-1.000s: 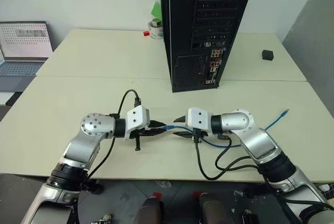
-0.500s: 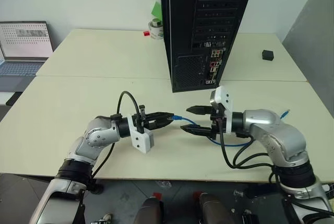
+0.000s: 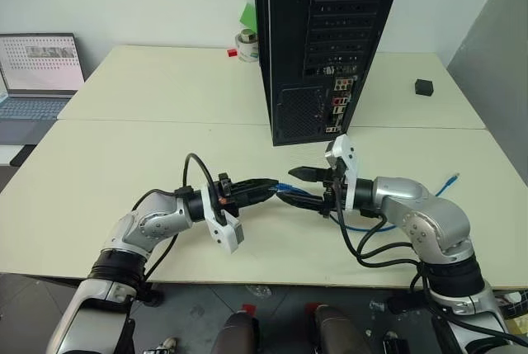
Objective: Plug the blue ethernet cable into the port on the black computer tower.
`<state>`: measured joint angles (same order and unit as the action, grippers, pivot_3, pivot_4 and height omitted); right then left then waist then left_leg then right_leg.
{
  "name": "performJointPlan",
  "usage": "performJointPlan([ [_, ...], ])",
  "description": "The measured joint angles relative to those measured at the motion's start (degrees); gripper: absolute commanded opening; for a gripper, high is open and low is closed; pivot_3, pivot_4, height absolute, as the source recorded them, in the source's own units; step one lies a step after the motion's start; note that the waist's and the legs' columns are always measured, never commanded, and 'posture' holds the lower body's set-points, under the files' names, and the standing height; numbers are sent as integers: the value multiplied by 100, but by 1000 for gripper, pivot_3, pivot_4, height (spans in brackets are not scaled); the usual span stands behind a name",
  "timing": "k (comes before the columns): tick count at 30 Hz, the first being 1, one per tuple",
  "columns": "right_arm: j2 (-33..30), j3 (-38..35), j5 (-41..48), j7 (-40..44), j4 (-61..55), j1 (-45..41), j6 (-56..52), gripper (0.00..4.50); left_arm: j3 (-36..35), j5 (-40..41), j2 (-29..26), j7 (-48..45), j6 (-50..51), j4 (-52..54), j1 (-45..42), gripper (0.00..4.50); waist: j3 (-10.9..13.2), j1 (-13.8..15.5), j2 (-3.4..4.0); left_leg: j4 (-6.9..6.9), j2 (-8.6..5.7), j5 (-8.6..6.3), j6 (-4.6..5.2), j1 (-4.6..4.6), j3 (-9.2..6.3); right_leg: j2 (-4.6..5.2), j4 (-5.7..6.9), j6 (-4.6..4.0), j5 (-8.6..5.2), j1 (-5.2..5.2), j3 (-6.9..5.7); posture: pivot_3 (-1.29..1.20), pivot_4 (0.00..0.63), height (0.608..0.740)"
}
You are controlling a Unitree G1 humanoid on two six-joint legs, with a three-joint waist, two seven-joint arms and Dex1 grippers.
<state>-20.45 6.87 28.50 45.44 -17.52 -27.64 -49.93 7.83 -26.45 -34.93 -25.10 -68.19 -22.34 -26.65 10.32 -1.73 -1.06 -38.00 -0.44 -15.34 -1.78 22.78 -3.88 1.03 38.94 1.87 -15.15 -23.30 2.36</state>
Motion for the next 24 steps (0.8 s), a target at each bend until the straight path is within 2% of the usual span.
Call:
performJointPlan([
  [6, 30, 22, 49, -37, 50, -14, 22, 1058, 24, -108, -36, 250, 25, 0, 2, 271, 0, -1, 0, 0, 0, 0, 0, 0, 0, 0, 0, 0, 0, 0, 0, 0, 150, 740],
  [11, 32, 99, 138, -31, 59, -49, 39, 75, 25, -184, -82, 407, 56, 0, 10, 271, 0, -4, 0, 0, 0, 0, 0, 0, -1, -1, 0, 0, 0, 0, -1, 0, 150, 740],
  [22, 29, 111, 281, -22, 224, -98, 18, 9, 101, -275, -151, 576, 74, 1, 29, 271, 0, -4, 0, 0, 0, 0, 0, 0, -1, -1, 0, 0, 0, 0, -1, 0, 150, 740],
  [23, 23, 111, 305, -18, 232, -103, 11, 9, 147, -192, -174, 559, 94, 0, 35, 972, 0, -5, 0, 0, 0, 0, 0, 0, -1, 0, 0, 0, 0, 0, -1, 0, 150, 740],
  [24, 20, 110, 310, -34, 245, -126, 10, 9, 229, -37, -188, 525, 124, 4, 49, 1048, 0, -5, 0, 0, 0, 0, 0, 0, -1, 0, 0, 0, 0, 0, -1, 0, 150, 740],
])
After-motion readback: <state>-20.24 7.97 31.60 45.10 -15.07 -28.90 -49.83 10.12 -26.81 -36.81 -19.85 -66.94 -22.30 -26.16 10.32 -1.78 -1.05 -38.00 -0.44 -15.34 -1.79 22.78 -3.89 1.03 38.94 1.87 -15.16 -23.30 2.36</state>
